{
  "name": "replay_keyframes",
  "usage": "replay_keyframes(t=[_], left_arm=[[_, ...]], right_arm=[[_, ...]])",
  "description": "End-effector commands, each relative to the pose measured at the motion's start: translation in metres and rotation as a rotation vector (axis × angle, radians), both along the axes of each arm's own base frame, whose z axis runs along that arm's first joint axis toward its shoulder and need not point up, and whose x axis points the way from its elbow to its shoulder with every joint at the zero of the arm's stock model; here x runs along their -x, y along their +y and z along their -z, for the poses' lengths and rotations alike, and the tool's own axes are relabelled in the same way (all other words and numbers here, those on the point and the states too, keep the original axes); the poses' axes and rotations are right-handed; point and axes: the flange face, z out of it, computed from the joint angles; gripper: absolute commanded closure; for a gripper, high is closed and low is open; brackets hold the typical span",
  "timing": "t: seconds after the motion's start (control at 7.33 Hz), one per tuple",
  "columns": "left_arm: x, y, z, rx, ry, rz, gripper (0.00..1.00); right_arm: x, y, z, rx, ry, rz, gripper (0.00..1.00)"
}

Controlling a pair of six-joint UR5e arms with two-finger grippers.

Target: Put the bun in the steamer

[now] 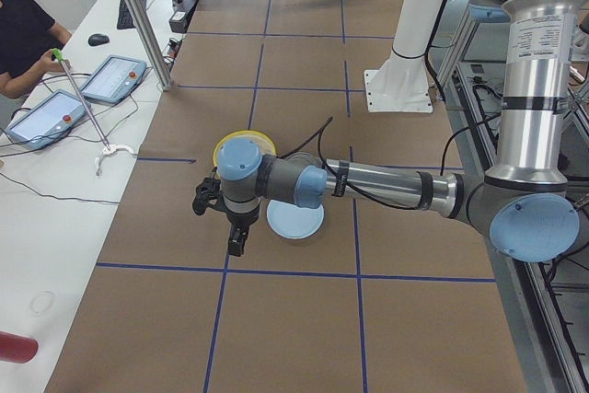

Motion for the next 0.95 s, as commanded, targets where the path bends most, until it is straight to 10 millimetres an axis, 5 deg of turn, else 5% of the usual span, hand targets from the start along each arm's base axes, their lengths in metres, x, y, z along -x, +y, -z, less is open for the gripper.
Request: replay_keyframes(t=[0.0,0.82], left_arm=[[0.004,0.020,-0.029,0.050,0.015,0.001,0.00],[0.034,0.037,-0.045,0.084,0.008,0.067,0.00]], right_arm=[[0.000,0.000,0.000,0.000,0.000,0.000,0.00],[0.000,0.000,0.000,0.000,0.000,0.000,0.00]])
